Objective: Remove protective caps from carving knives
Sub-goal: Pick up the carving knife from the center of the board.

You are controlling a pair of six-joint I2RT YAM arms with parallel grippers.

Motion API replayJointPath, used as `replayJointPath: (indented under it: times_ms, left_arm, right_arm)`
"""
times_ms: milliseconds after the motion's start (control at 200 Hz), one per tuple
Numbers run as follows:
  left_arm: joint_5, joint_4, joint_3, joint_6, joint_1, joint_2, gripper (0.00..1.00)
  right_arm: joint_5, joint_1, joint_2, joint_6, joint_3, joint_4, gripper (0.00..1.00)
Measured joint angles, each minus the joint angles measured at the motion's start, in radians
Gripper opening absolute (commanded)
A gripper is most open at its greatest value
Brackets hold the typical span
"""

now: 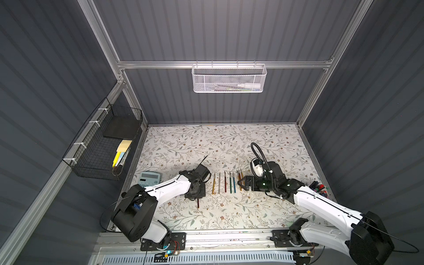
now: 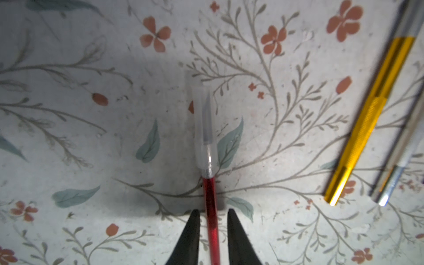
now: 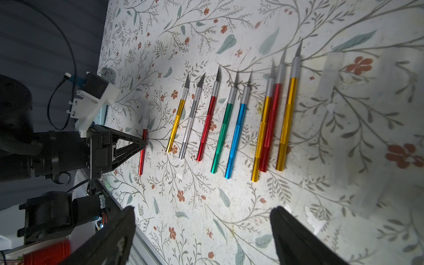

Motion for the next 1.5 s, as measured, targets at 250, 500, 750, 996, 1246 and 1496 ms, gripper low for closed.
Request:
replayJointPath:
  times_ms: [250,500,750,996,1246,1496]
  left_arm:
    - [-0.005,0.0,0.0,0.007,0.0,0.012,0.15]
    - [0.014,0.01,0.003,0.014,0.0,0.013,0.03]
    - [0.097,0.034,0.038,0.05,0.0,-0.054,0.02]
    - [0.326,0.205,0.077,0.09,0.0,-0.095,0.02]
    - [0.555,0.404,0.077,0.092,0.0,-0.088,0.02]
    - [0.663,0.525,0.053,0.073,0.0,-0.064,0.03]
  right_arm:
    - [0.023,0.0,0.0,-0.001,-0.002,0.0,0.93]
    - [0.042,0.0,0.0,0.003,-0.016,0.0,0.92]
    - [0.021,0.0,0.0,0.066,-0.026,0.043,0.85]
    - [-0.075,0.012,0.012,0.203,-0.042,0.226,0.69]
    - [-0.088,0.018,0.087,0.286,-0.033,0.338,0.61]
    - [-0.088,0.026,0.169,0.33,-0.01,0.413,0.57]
